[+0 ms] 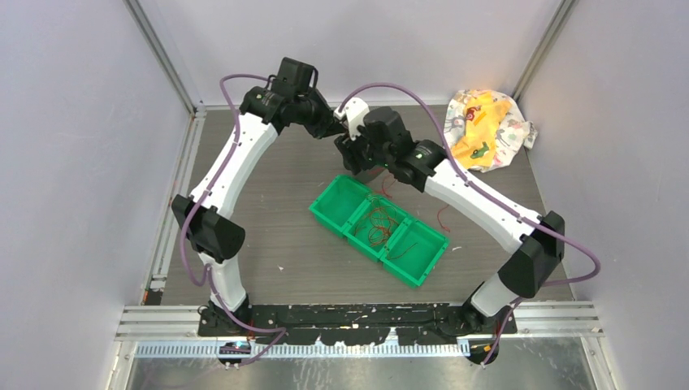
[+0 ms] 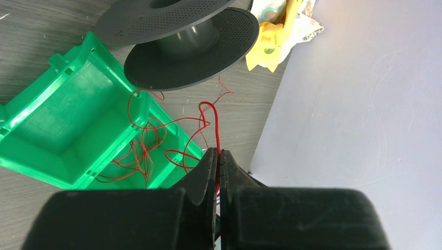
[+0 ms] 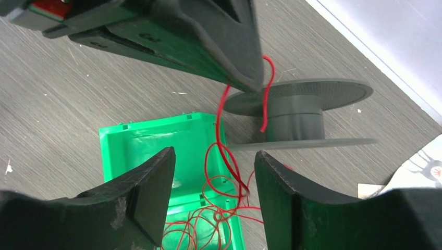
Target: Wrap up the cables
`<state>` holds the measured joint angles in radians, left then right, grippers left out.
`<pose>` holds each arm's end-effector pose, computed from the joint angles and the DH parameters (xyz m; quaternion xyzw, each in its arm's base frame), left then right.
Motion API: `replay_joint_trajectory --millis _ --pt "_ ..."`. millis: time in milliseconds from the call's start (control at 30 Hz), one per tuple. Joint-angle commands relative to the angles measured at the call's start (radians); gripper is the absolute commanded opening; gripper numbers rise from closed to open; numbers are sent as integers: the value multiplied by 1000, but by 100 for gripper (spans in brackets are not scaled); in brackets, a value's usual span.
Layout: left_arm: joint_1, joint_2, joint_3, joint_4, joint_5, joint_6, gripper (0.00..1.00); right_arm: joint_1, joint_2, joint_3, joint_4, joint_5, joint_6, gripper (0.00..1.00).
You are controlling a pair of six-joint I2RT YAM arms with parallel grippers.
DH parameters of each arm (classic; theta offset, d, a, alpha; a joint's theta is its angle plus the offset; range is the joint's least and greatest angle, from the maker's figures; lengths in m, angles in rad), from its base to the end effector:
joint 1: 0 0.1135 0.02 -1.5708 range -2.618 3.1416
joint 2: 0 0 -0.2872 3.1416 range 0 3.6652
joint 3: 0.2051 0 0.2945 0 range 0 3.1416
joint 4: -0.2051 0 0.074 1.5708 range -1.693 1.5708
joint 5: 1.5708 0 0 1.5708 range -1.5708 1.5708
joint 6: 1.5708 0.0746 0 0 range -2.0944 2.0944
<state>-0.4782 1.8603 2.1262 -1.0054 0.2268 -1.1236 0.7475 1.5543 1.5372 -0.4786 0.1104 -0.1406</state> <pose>0.4120 -0.2325 0.4235 -0.2449 0.8766 -0.3601 0.2049 0.3245 0.2896 0.3852 -0.3429 0.7866 0.1075 0.5021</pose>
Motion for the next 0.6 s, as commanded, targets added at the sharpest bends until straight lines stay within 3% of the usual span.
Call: replay_joint_trajectory --millis 0,233,400,567 --pt "-2 -35 16 -10 -15 -18 1 17 10 81 99 45 -36 57" --pt "-2 -38 8 -2 -7 -14 0 27 24 92 112 76 -27 33" --pt "-2 -37 1 11 6 -15 0 26 4 65 130 98 -17 1" --pt "-1 -62 -51 99 27 -6 1 24 -12 31 142 127 -11 0"
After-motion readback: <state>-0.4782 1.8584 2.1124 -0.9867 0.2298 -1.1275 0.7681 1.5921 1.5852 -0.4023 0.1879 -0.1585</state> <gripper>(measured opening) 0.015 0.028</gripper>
